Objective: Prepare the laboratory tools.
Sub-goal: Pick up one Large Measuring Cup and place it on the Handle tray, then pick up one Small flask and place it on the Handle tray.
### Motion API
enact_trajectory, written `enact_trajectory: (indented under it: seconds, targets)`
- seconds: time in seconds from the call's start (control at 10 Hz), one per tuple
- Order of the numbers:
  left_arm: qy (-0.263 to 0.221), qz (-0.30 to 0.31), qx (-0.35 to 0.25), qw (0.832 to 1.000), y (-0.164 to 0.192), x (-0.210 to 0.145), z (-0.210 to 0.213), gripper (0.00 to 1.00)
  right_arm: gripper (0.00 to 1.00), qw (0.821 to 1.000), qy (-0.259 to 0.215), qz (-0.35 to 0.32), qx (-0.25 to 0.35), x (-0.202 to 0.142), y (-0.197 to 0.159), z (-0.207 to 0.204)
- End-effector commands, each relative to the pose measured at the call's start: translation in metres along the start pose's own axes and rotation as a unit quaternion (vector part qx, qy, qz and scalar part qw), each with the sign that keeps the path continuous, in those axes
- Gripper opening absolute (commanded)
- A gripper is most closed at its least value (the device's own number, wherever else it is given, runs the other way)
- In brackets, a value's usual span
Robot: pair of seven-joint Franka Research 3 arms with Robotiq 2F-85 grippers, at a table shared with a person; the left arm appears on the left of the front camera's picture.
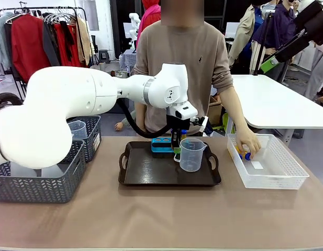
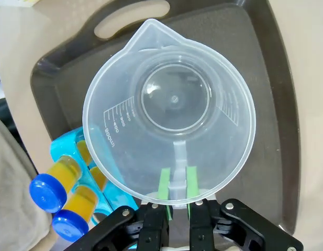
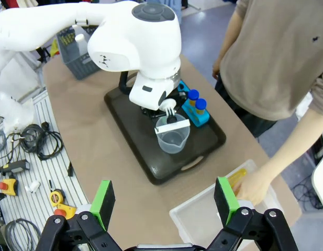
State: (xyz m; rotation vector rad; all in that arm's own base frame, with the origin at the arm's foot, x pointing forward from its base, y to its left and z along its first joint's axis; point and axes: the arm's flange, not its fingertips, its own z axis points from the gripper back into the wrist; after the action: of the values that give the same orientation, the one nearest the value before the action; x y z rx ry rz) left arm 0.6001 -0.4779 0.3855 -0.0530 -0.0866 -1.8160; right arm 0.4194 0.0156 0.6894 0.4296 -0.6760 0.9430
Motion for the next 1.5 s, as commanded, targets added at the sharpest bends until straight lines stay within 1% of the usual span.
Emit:
enact_trajectory:
  seconds: [0.0,0.1,0.5,0.6,1.2,1.3,1.4]
  targets:
    - [0.013,0.011,0.012,1.000,-0.003,-0.003,0.001,0.00,1.00,1.000,-0.003,0.002,0.002,0.001,0.000,0.001]
    - [0.012,0.013,0.013,1.000,-0.004,-0.003,0.001,0.17,1.00,1.000,-0.003,0.002,0.002,0.001,0.000,0.001]
    - [0.007,0.019,0.020,1.000,-0.008,-0.009,0.012,0.95,1.00,1.000,-0.003,0.002,0.002,0.001,0.000,0.001]
    - [0.006,0.022,0.020,1.000,-0.011,-0.010,0.016,1.00,1.00,1.000,-0.003,0.002,0.002,0.001,0.000,0.001]
    - [-0.004,0.022,0.031,0.999,-0.027,-0.025,0.049,1.00,1.00,1.000,-0.003,0.002,0.002,0.001,0.000,0.001]
    - [-0.009,0.023,0.023,0.999,-0.037,-0.026,0.060,1.00,1.00,1.000,-0.003,0.002,0.002,0.001,0.000,0.001]
    - [-0.018,0.020,0.019,0.999,-0.036,-0.027,0.065,1.00,1.00,1.000,-0.003,0.002,0.002,0.001,0.000,0.001]
